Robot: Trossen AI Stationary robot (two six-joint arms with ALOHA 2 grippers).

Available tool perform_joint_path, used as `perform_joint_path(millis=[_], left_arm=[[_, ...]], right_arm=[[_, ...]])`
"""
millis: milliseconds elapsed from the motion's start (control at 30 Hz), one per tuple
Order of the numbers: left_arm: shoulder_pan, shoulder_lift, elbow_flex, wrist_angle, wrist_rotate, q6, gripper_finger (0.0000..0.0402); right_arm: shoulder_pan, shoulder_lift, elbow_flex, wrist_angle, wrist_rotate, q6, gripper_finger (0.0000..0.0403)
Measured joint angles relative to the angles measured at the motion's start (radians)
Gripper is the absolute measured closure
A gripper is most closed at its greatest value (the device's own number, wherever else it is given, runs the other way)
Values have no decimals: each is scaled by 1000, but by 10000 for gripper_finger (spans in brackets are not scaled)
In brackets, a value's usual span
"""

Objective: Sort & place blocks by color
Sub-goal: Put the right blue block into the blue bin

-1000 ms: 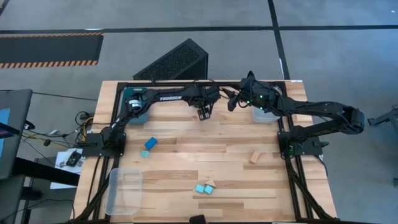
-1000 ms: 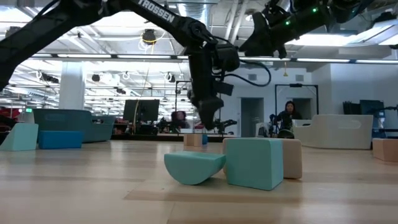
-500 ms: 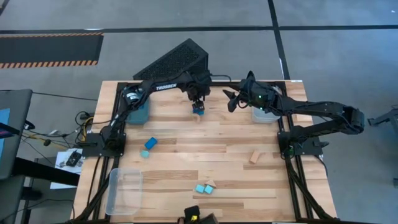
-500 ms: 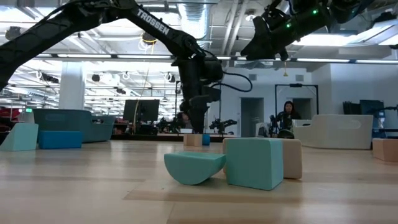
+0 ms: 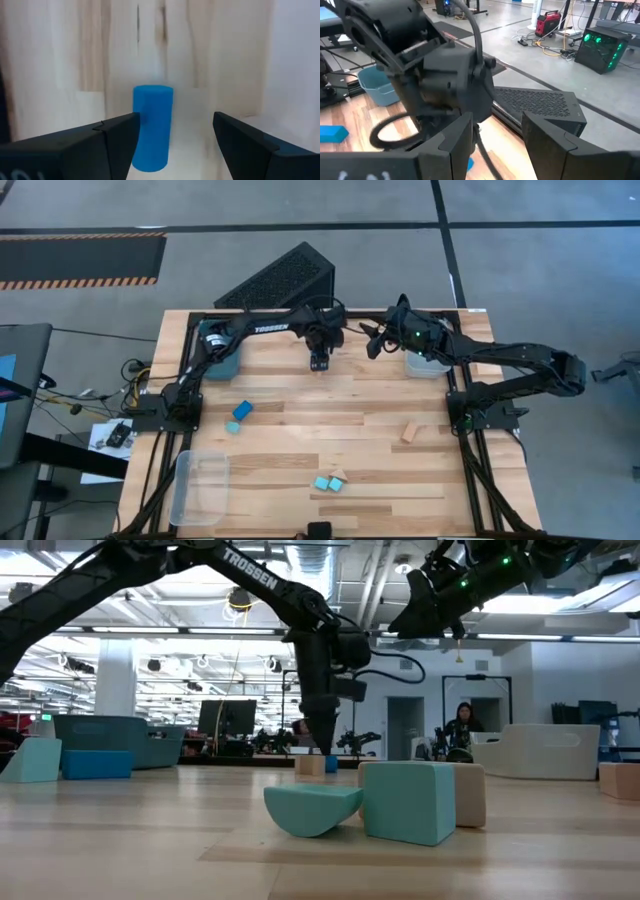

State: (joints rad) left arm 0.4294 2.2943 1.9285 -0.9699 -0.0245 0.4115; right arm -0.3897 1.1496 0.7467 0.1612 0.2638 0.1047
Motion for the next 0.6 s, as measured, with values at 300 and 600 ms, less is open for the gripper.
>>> perform_joint_path(millis=[300, 600], left_arm=[[33, 42, -1, 9, -79, 15, 162], [47, 49, 0, -12, -42, 1, 202]], right_arm=[[0, 0, 0, -3, 0, 0, 208], [0, 0, 0, -3, 0, 0, 211]])
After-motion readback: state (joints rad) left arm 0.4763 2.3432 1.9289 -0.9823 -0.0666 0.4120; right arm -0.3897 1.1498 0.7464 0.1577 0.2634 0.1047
